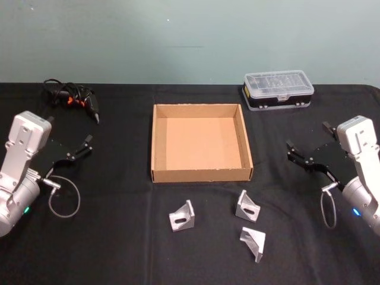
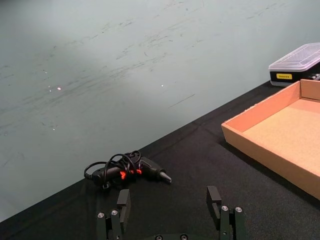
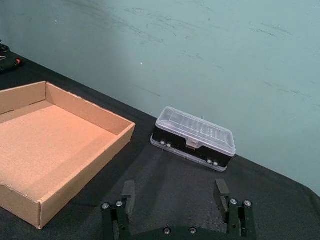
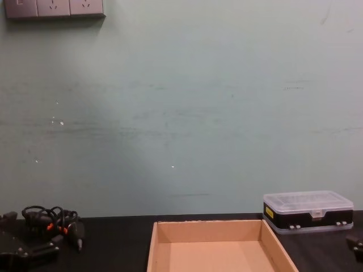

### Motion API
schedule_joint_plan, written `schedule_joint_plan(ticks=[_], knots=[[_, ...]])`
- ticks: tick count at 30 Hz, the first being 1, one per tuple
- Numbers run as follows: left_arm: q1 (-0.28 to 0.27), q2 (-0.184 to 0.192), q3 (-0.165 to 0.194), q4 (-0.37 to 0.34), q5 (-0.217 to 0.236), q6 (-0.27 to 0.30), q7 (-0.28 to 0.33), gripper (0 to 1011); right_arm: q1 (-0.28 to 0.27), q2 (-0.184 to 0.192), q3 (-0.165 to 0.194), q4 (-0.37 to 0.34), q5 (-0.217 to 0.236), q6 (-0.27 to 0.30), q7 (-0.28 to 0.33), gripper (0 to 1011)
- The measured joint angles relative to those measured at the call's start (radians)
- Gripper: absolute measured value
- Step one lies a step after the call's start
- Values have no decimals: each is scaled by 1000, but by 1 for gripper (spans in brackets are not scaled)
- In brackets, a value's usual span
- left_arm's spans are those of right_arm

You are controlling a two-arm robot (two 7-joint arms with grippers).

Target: Use one hand to pick up the angle iron from the table and place it into the box.

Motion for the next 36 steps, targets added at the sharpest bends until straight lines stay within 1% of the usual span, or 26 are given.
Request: schedule_joint_plan(ticks=[36], knots=[[0,0,0,0,0,0,0,1000,0,0,0,0,0,0,0,1003]])
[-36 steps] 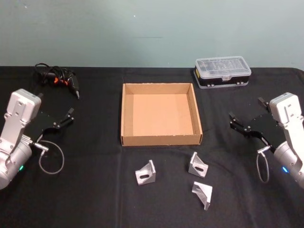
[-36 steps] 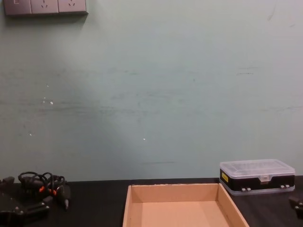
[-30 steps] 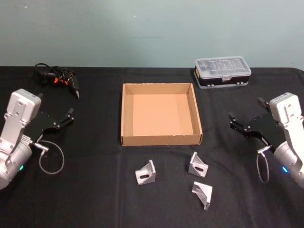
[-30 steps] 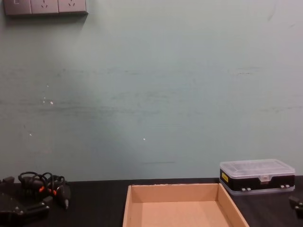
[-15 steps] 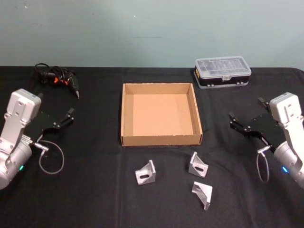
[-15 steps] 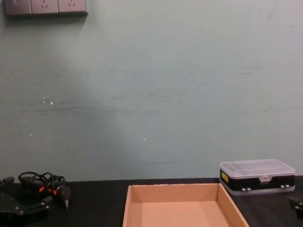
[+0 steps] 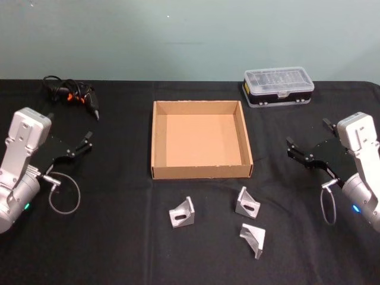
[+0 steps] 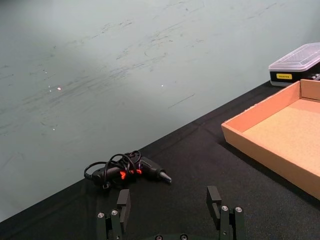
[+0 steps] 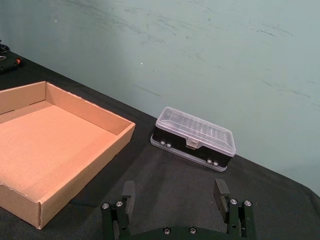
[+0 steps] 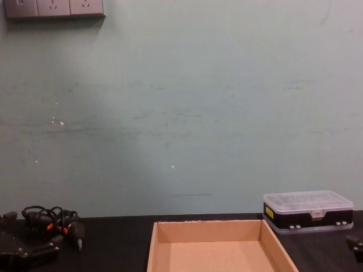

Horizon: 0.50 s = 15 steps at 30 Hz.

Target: Use one hand to pick up the angle iron from the table and place it into the box.

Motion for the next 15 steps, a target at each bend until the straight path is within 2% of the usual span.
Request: schedule_joint_plan(ticks=[15], knots=[[0,0,0,0,0,0,0,1000,0,0,0,0,0,0,0,1003]])
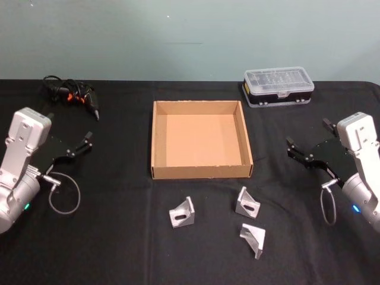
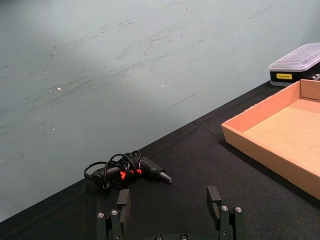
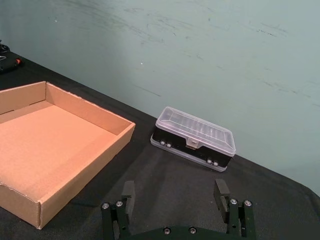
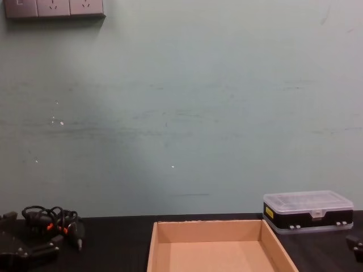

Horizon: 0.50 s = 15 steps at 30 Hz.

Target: Use one hand to pick up the angle iron from the table and place it into the box.

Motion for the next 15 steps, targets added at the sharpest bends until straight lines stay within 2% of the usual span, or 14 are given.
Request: schedule_joint_plan(ticks=[15], knots=[[0,0,0,0,0,0,0,1000,-4,-7,9,3,-2,0,2,1003]])
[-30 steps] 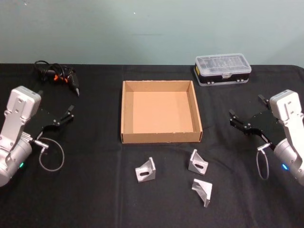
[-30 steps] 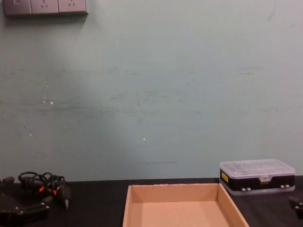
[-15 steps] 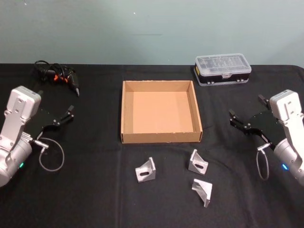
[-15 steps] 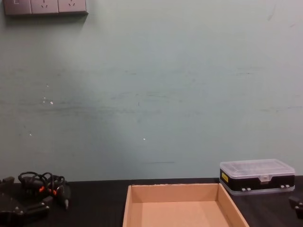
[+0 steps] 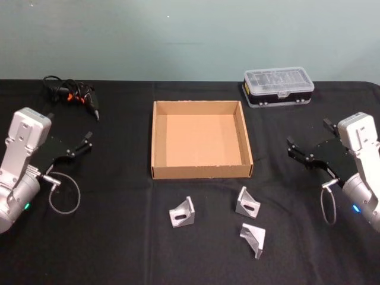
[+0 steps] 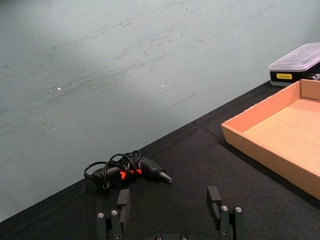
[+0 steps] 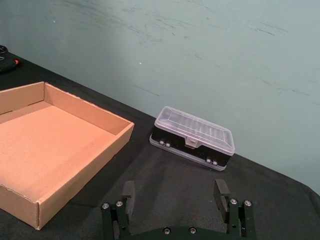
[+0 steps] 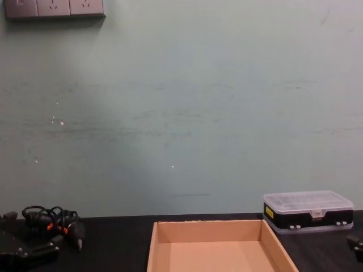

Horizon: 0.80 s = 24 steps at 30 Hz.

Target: Use one hand to pick up the angle iron from the table and place it into the box.

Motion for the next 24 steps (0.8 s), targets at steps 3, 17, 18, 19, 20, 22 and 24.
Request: schedule_joint_plan(ticks=[3,17,18,19,20,22,24], knots=[[0,0,0,0,0,0,0,1000,-5,-3,10,-1,-1,0,7,1003],[0,0,0,0,0,0,0,1000,-103,44,119,-138,106,10,93,1003],[0,0,0,0,0,0,0,1000,-117,57,134,-158,135,22,120,1003],[0,0,0,0,0,0,0,1000,-125,64,141,-169,149,28,133,1003],[0,0,0,0,0,0,0,1000,-132,69,148,-178,163,34,146,1003],[0,0,0,0,0,0,0,1000,-154,92,171,-211,212,60,193,1003],[0,0,0,0,0,0,0,1000,-175,113,191,-242,256,87,239,1003]])
